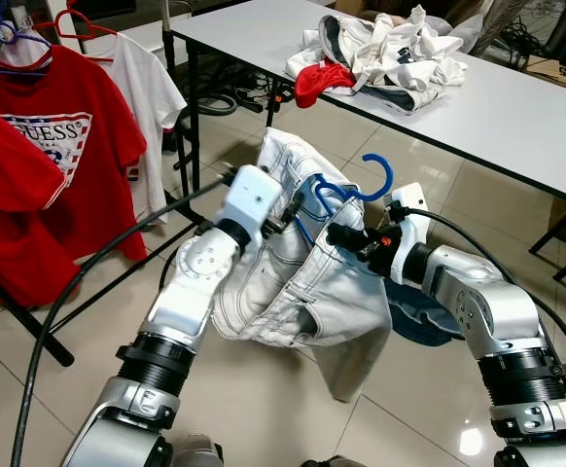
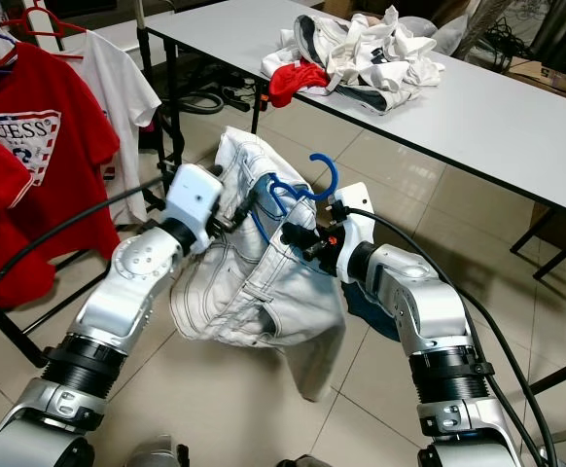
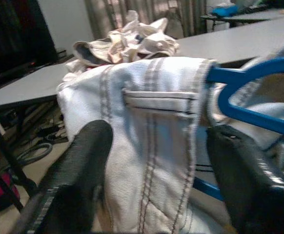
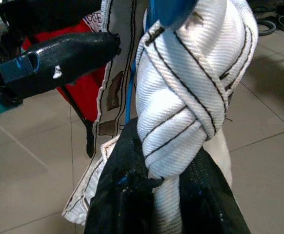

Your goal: Hang hanger

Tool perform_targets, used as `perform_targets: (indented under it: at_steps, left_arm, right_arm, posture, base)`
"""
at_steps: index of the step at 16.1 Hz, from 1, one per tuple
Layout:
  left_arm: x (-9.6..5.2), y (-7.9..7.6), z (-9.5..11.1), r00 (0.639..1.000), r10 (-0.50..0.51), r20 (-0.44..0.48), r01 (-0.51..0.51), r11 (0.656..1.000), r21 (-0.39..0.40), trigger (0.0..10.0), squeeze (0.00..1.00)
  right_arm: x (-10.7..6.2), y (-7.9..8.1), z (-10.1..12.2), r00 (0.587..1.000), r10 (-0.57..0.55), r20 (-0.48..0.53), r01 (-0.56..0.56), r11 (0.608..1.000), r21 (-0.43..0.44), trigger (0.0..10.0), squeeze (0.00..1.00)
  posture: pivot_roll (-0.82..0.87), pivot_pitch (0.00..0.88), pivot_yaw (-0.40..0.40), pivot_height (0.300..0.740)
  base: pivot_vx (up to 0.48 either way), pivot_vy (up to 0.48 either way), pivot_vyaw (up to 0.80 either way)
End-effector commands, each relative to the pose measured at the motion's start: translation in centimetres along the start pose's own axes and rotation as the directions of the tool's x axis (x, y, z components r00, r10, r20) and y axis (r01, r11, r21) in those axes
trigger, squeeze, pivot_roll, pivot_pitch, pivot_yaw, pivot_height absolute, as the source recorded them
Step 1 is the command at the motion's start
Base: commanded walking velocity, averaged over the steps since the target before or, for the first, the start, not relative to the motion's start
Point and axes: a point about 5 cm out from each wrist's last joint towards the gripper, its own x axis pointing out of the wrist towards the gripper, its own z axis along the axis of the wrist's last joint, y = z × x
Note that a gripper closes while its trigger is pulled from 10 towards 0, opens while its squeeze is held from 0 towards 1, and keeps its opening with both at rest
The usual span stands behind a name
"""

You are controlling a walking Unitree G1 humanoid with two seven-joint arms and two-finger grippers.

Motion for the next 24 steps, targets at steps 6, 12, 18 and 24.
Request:
perform_targets:
  at_steps: [6, 12, 18, 24]
  left_arm:
    - [0.6, -0.1, -0.7, 0.998, 0.047, -0.051, -0.045, 0.998, 0.051, 0.0, 0.00]
    - [1.1, 1.5, -1.3, 0.993, 0.091, -0.078, -0.085, 0.993, 0.080, 0.0, 0.00]
    - [1.1, 1.3, -0.8, 0.996, 0.072, -0.049, -0.071, 0.997, 0.028, 0.0, 0.00]
    - [0.8, 4.1, 1.7, 0.993, 0.114, 0.030, -0.114, 0.993, -0.015, 0.0, 0.00]
  right_arm:
    - [-0.3, 0.5, 1.6, 0.999, 0.018, 0.049, -0.016, 0.999, -0.045, 0.0, 0.00]
    - [-0.3, 1.2, 1.7, 0.997, 0.060, 0.047, -0.057, 0.997, -0.050, 0.0, 0.00]
    - [-0.5, 0.8, 0.9, 1.000, 0.008, -0.002, -0.008, 0.999, -0.045, 0.0, 0.00]
    - [-1.1, -0.2, -2.6, 0.980, -0.078, -0.182, 0.066, 0.995, -0.071, 0.0, 0.00]
  posture:
    - [0.04, 0.012, -0.085, 0.740]
    - [0.04, 0.008, -0.083, 0.740]
    - [0.03, 0.007, -0.080, 0.740]
    - [0.04, 0.000, -0.087, 0.740]
  base:
    - [0.000, 0.000, 0.00]
    - [0.000, 0.000, 0.00]
    - [0.000, 0.000, 0.00]
    - [0.000, 0.000, 0.00]
